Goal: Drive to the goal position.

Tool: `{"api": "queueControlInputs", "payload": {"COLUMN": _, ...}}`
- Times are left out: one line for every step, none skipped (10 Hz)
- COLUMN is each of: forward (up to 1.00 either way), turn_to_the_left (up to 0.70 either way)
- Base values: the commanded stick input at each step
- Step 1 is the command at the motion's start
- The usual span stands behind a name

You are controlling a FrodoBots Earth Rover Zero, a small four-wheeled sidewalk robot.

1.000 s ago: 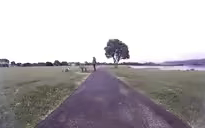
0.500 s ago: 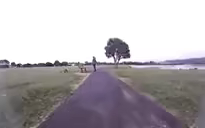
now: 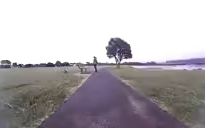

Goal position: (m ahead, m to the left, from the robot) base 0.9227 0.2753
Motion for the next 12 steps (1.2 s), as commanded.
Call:
{"api": "queueControlInputs", "payload": {"forward": 0.85, "turn_to_the_left": 0.0}}
{"api": "queueControlInputs", "payload": {"forward": 0.85, "turn_to_the_left": 0.0}}
{"api": "queueControlInputs", "payload": {"forward": 0.85, "turn_to_the_left": 0.0}}
{"api": "queueControlInputs", "payload": {"forward": 0.85, "turn_to_the_left": 0.0}}
{"api": "queueControlInputs", "payload": {"forward": 0.85, "turn_to_the_left": 0.0}}
{"api": "queueControlInputs", "payload": {"forward": 0.85, "turn_to_the_left": 0.0}}
{"api": "queueControlInputs", "payload": {"forward": 0.85, "turn_to_the_left": 0.0}}
{"api": "queueControlInputs", "payload": {"forward": 0.85, "turn_to_the_left": 0.0}}
{"api": "queueControlInputs", "payload": {"forward": 0.85, "turn_to_the_left": 0.0}}
{"api": "queueControlInputs", "payload": {"forward": 0.85, "turn_to_the_left": 0.0}}
{"api": "queueControlInputs", "payload": {"forward": 0.85, "turn_to_the_left": 0.0}}
{"api": "queueControlInputs", "payload": {"forward": 0.85, "turn_to_the_left": 0.0}}
